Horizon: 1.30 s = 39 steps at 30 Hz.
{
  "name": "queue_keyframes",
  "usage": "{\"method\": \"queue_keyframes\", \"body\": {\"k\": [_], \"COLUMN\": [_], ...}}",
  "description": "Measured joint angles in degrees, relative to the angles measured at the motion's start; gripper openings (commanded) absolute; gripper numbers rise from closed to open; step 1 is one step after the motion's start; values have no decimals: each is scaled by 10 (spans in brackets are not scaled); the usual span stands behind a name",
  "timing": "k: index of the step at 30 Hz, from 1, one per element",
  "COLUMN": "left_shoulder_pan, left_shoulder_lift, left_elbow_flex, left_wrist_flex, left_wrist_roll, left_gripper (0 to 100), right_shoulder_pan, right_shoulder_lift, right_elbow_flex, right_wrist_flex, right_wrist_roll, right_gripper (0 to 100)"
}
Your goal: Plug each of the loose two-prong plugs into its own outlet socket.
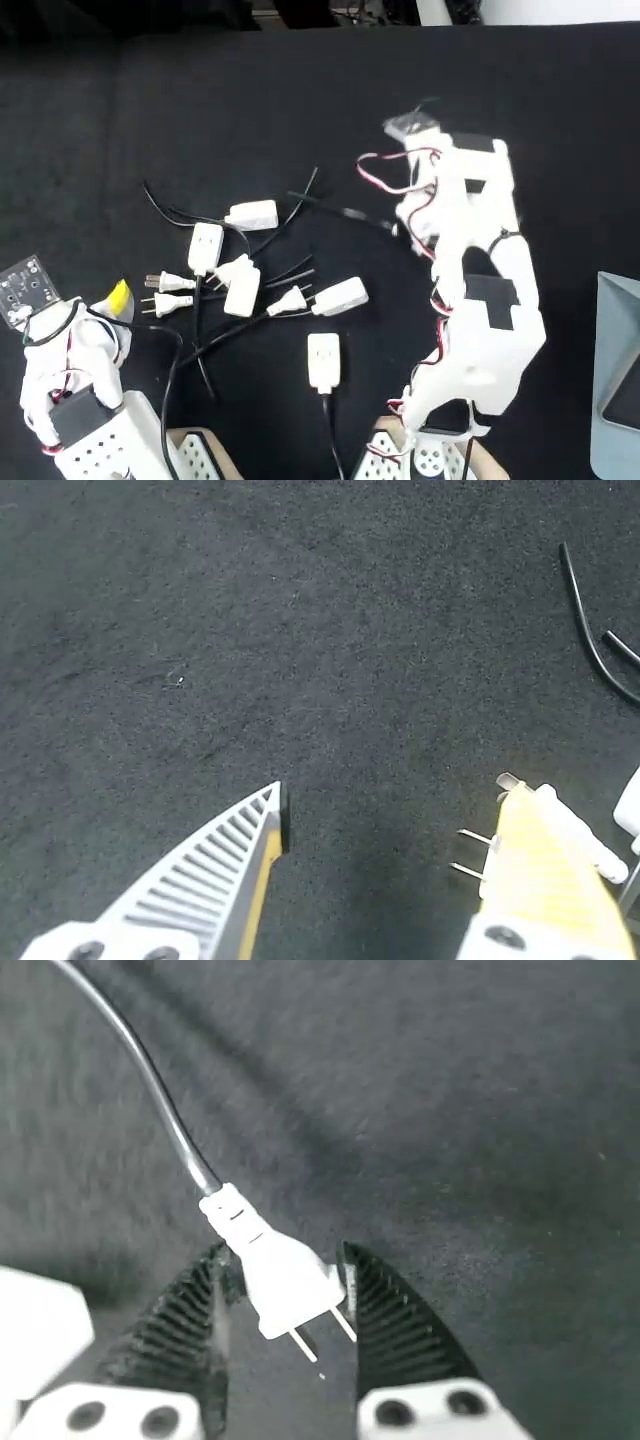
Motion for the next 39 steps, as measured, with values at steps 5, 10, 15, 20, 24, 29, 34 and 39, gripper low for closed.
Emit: {"method": "queue_keyframes", "body": {"k": [5, 10, 15, 20, 24, 29, 34, 39], "left_shoulder_pan": [0, 0, 0, 0, 0, 3, 4, 4], "left_shoulder_lift": [0, 0, 0, 0, 0, 0, 0, 0], "left_elbow_flex": [0, 0, 0, 0, 0, 0, 0, 0], "left_wrist_flex": [0, 0, 0, 0, 0, 0, 0, 0], "left_wrist_roll": [0, 0, 0, 0, 0, 0, 0, 0], "left_gripper": [336, 336, 336, 336, 336, 336, 336, 336], "right_shoulder_pan": [-16, -65, -88, -91, -91, -91, -91, -119], "right_shoulder_lift": [2, 2, 1, -42, -70, -72, -66, -62], "right_elbow_flex": [-3, 6, 6, 6, 6, 6, 12, 35], "right_wrist_flex": [0, 21, 35, 41, 76, 81, 86, 79], "right_wrist_roll": [-61, -40, 15, 63, 105, 134, 161, 172], "right_gripper": [97, 149, 149, 152, 172, 229, 184, 178]}}
